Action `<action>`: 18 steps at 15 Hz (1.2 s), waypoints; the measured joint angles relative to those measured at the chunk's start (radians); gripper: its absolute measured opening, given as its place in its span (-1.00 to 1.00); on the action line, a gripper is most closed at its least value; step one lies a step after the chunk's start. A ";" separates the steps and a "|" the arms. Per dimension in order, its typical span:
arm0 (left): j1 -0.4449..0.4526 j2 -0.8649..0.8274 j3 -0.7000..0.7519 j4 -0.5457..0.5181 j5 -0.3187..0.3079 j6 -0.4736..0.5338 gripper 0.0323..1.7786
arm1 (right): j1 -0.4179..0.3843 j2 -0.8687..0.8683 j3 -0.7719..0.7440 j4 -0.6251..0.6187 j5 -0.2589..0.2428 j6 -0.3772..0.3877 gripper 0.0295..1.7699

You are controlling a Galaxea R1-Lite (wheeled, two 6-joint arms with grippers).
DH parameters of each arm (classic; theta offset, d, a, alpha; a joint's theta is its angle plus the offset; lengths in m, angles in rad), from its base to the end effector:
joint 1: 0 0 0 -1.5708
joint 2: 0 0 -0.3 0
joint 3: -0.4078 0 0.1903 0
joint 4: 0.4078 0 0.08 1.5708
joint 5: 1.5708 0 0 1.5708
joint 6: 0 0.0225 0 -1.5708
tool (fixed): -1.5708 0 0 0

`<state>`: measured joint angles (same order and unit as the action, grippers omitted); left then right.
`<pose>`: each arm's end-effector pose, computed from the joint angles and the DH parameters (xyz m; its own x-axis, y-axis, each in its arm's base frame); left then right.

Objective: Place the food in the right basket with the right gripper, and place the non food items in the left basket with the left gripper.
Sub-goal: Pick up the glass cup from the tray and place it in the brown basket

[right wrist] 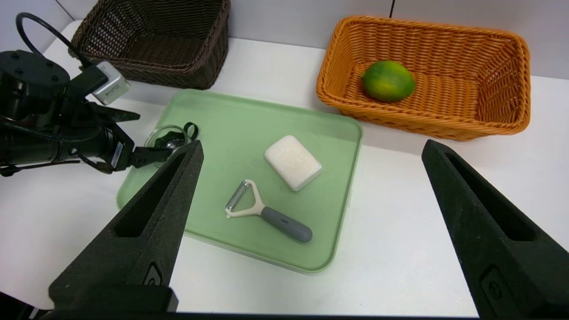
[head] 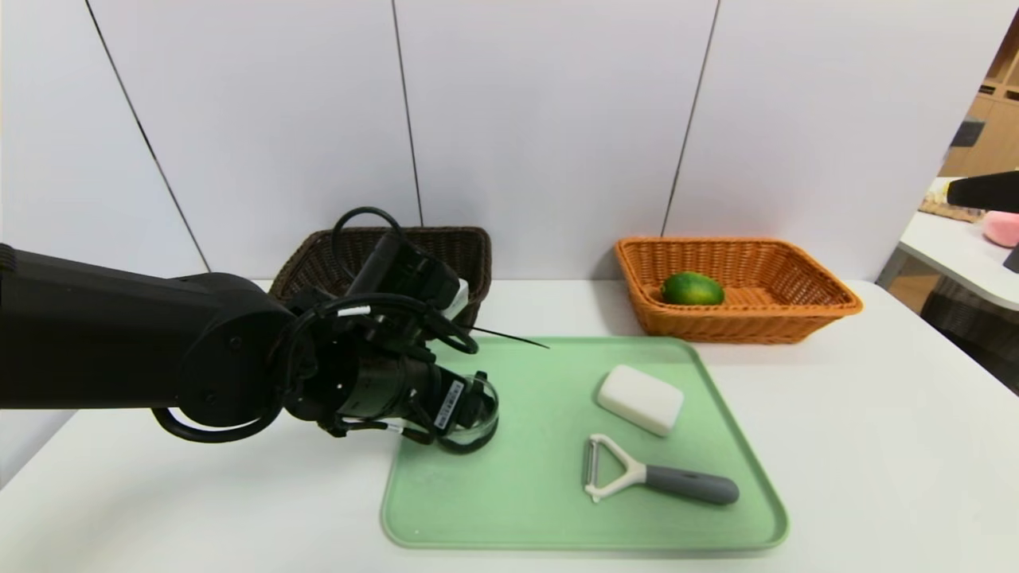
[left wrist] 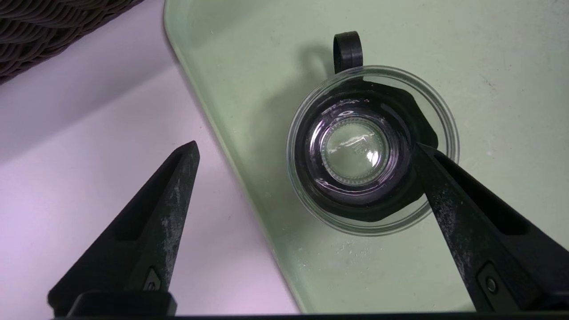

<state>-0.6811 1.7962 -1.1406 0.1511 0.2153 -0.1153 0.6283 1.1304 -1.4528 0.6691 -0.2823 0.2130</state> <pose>0.2533 -0.1991 0.1721 0.6596 -0.2596 -0.7053 0.4324 0.8987 0.0736 0.0922 0.0593 0.3638 0.8945 0.3055 -0.3263 -0.2865 0.9522 0.1063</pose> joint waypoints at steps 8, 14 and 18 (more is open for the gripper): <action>0.000 0.024 0.004 -0.001 -0.004 -0.005 0.90 | -0.011 -0.001 0.005 0.000 0.000 -0.001 0.91; 0.000 0.032 -0.001 -0.002 -0.008 -0.032 0.90 | -0.011 -0.001 0.010 -0.001 0.000 -0.001 0.91; -0.008 0.038 -0.001 -0.002 -0.008 -0.049 0.90 | -0.011 0.000 0.012 -0.001 0.000 0.000 0.91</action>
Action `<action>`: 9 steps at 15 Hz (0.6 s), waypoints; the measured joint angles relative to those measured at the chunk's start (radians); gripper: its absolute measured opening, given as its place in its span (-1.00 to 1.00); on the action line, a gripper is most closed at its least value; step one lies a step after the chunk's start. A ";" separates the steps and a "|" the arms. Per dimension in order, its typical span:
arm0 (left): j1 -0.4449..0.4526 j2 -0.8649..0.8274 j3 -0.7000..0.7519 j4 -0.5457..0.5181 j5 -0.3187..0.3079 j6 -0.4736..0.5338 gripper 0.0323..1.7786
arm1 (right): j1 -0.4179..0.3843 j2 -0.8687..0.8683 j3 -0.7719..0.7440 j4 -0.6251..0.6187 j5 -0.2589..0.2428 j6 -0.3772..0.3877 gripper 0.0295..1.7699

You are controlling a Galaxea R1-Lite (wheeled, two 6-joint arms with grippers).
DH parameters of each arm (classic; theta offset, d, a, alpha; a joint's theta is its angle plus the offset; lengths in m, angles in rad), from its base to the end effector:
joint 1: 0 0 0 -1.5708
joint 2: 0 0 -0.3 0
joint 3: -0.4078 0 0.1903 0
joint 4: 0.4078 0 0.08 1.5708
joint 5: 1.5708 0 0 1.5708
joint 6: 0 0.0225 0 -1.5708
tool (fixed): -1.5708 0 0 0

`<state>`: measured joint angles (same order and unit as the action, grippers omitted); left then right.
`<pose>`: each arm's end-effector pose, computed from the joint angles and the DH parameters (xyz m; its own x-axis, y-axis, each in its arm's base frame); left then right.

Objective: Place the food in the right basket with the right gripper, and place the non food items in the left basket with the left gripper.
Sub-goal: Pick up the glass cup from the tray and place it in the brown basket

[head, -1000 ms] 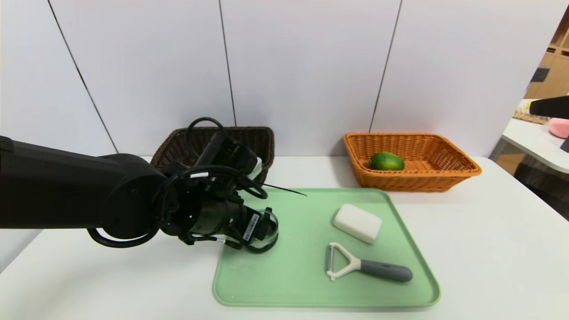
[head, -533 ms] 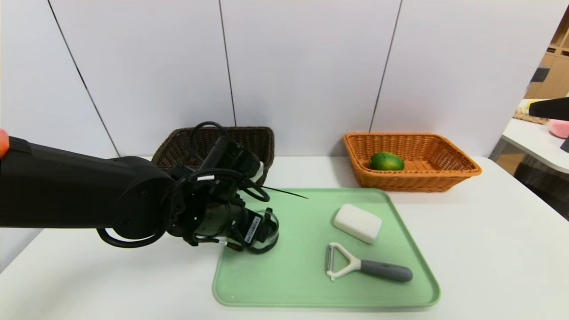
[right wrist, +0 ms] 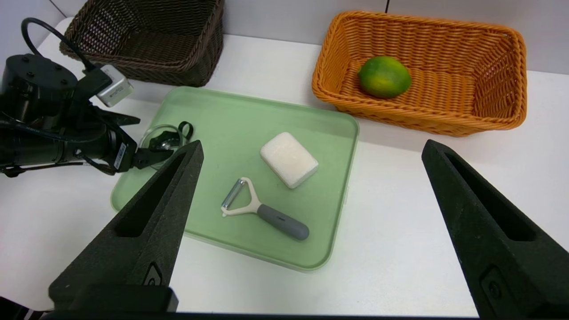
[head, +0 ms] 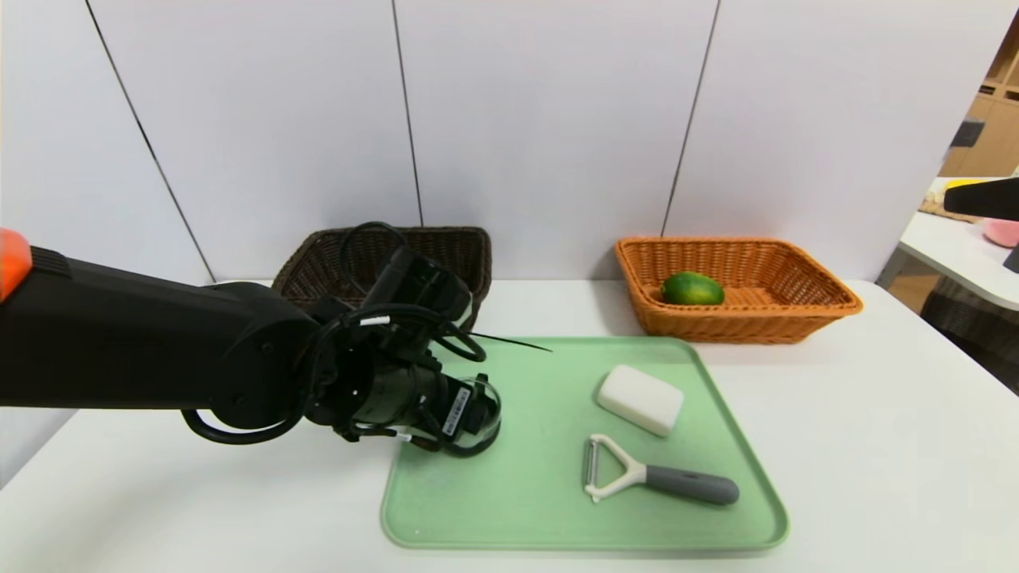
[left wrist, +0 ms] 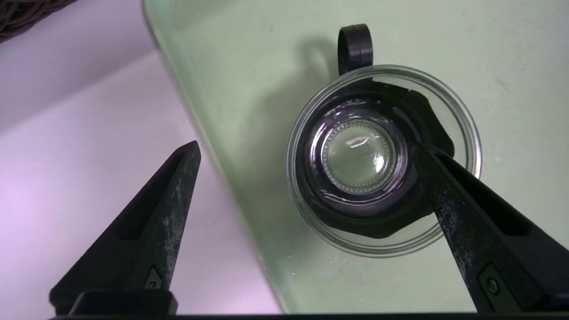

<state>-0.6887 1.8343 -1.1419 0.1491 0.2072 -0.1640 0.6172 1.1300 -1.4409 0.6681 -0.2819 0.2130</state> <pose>0.2568 -0.2054 0.1601 0.6342 -0.2556 -0.7297 0.4152 0.9087 0.0425 0.0937 0.0588 0.3611 0.8949 0.2940 -0.3359 -0.2753 0.9558 0.1030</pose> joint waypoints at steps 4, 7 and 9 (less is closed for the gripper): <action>-0.021 0.008 0.000 0.000 0.000 -0.018 0.90 | 0.000 0.000 0.006 0.000 0.000 0.000 0.91; -0.023 0.016 0.000 0.000 0.000 -0.031 0.90 | 0.000 0.000 0.010 0.000 0.000 0.000 0.91; -0.023 0.018 0.000 0.000 0.000 -0.033 0.90 | 0.000 0.000 0.013 0.000 0.000 0.000 0.91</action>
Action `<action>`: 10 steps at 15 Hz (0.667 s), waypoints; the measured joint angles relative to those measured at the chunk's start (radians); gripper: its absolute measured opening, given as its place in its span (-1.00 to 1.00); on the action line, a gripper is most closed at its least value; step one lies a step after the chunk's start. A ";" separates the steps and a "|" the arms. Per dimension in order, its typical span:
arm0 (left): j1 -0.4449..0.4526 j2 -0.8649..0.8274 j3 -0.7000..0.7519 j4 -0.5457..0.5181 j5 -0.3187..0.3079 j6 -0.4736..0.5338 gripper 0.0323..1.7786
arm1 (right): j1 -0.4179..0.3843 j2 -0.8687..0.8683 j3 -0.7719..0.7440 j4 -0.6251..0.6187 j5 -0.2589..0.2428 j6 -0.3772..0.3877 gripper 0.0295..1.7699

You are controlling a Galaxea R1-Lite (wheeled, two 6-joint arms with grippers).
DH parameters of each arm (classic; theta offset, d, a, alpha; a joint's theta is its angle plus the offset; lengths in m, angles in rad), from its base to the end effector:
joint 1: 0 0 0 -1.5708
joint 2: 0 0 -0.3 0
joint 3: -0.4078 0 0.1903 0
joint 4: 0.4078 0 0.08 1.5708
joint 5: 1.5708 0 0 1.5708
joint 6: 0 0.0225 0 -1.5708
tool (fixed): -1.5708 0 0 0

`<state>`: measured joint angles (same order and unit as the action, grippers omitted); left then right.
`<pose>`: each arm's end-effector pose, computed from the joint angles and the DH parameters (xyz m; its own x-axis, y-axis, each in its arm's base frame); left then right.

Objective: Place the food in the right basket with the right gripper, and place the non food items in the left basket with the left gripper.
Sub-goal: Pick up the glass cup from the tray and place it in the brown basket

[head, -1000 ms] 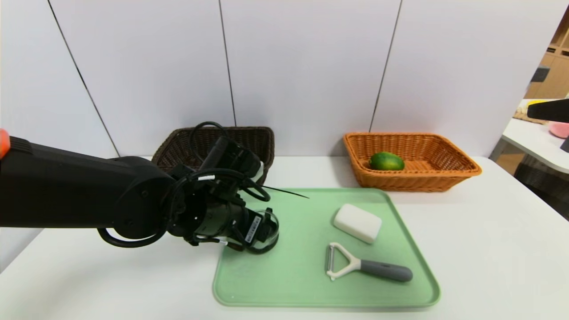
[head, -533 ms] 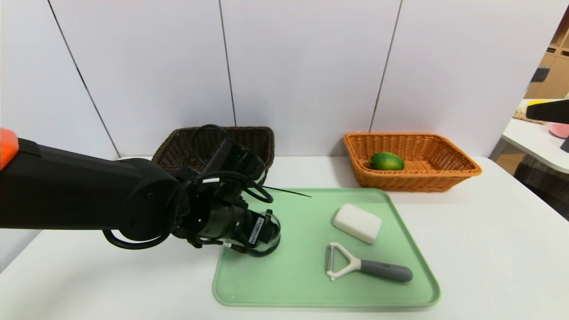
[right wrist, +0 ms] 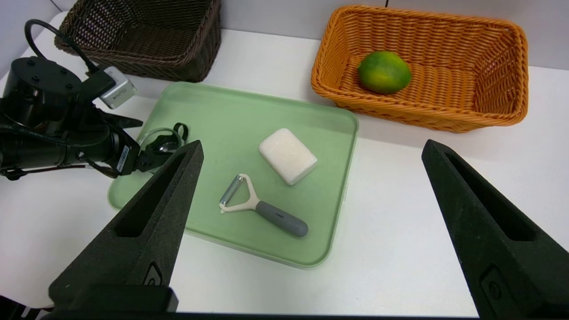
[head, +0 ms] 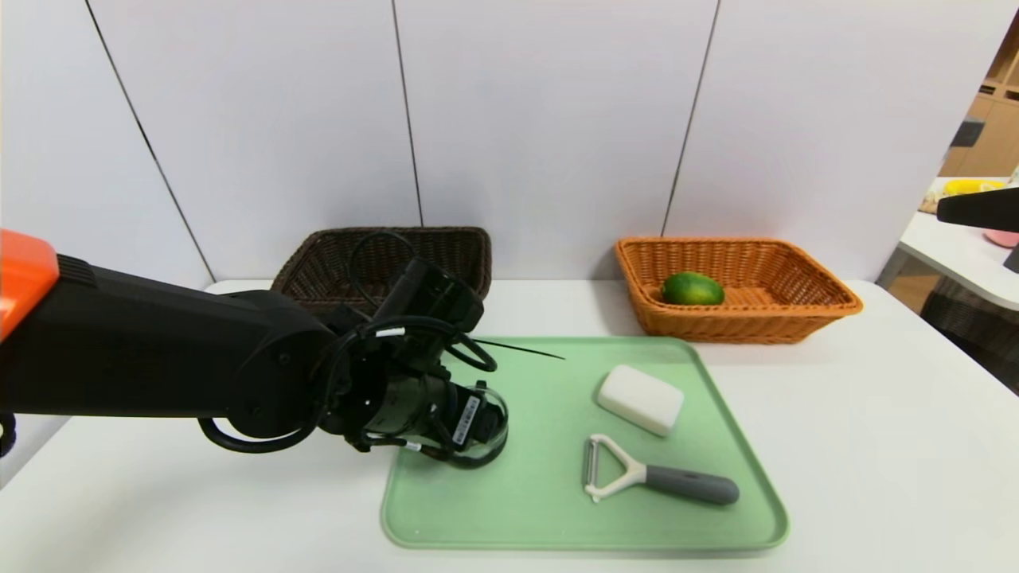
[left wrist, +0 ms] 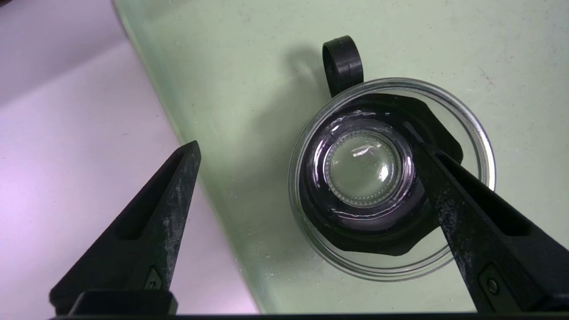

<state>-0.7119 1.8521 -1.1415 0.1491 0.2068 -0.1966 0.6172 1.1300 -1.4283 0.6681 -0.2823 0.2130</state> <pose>0.2540 -0.2131 0.1542 0.6178 -0.2618 -0.7415 0.4155 0.9093 0.0251 0.0946 0.0594 0.3581 0.8915 0.2911 -0.3471 -0.2739 0.9567 0.0987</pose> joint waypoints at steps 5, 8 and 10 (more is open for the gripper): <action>0.001 0.003 -0.004 -0.001 0.006 -0.016 0.27 | 0.000 0.000 0.000 0.000 0.000 0.000 0.91; 0.001 0.006 -0.007 -0.001 0.007 -0.027 -0.12 | 0.000 0.000 0.000 -0.003 0.000 0.000 0.91; 0.003 0.006 -0.008 -0.001 0.007 -0.047 -0.93 | 0.000 0.000 0.000 -0.005 -0.001 -0.001 0.91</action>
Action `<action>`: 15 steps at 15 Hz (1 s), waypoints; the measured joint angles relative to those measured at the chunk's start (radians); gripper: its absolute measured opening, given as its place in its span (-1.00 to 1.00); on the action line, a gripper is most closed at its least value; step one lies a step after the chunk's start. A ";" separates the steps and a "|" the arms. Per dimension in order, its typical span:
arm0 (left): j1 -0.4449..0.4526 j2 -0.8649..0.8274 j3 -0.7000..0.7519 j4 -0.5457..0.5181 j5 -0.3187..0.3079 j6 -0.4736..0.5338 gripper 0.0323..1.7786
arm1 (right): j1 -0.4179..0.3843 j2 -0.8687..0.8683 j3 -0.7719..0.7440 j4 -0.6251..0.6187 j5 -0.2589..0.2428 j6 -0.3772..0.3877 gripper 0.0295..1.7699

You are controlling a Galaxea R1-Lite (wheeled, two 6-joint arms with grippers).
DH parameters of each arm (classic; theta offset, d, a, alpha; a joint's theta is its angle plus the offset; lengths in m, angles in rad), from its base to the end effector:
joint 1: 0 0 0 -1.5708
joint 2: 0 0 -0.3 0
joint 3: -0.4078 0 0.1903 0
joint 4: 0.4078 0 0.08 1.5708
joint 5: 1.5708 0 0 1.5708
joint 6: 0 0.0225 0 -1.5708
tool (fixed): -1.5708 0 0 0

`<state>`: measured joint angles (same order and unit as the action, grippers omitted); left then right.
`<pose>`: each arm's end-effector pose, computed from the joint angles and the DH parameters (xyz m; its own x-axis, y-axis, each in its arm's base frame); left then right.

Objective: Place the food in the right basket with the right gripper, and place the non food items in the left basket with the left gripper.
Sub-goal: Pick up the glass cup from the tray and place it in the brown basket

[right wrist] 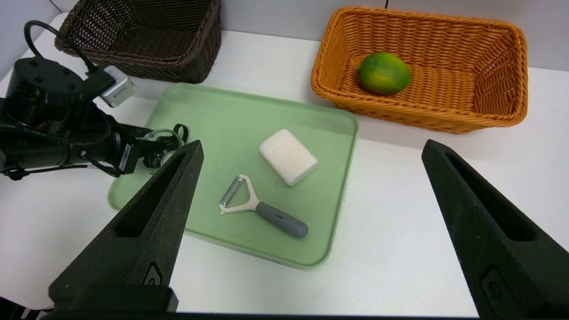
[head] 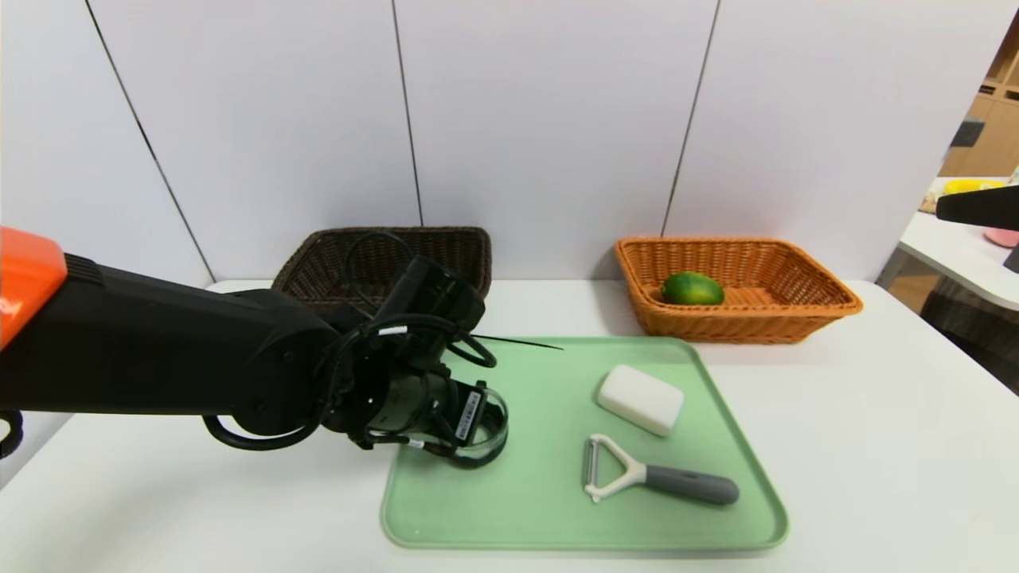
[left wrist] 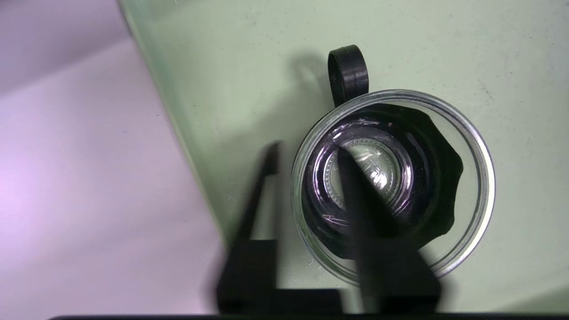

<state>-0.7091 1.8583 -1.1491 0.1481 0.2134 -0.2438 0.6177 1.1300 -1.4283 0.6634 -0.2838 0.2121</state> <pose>0.2562 -0.2136 0.1541 0.6234 -0.2558 -0.7389 0.3770 0.9262 -0.0026 0.0947 0.0596 0.3585 0.8932 0.2911 -0.3428 -0.2738 0.9567 0.0989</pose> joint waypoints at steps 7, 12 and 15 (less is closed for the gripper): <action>0.011 -0.007 0.006 0.000 -0.002 -0.020 -0.93 | -0.007 -0.001 -0.004 0.000 0.000 0.000 0.91; -0.002 -0.060 -0.002 0.004 -0.005 -0.011 -0.93 | -0.013 -0.008 0.029 0.000 0.000 0.001 0.91; -0.025 -0.127 -0.013 0.034 -0.003 -0.005 -0.93 | -0.016 -0.022 0.061 0.000 0.000 0.001 0.91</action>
<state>-0.7345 1.7317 -1.1621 0.1823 0.2100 -0.2487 0.6013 1.1083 -1.3677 0.6638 -0.2838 0.2136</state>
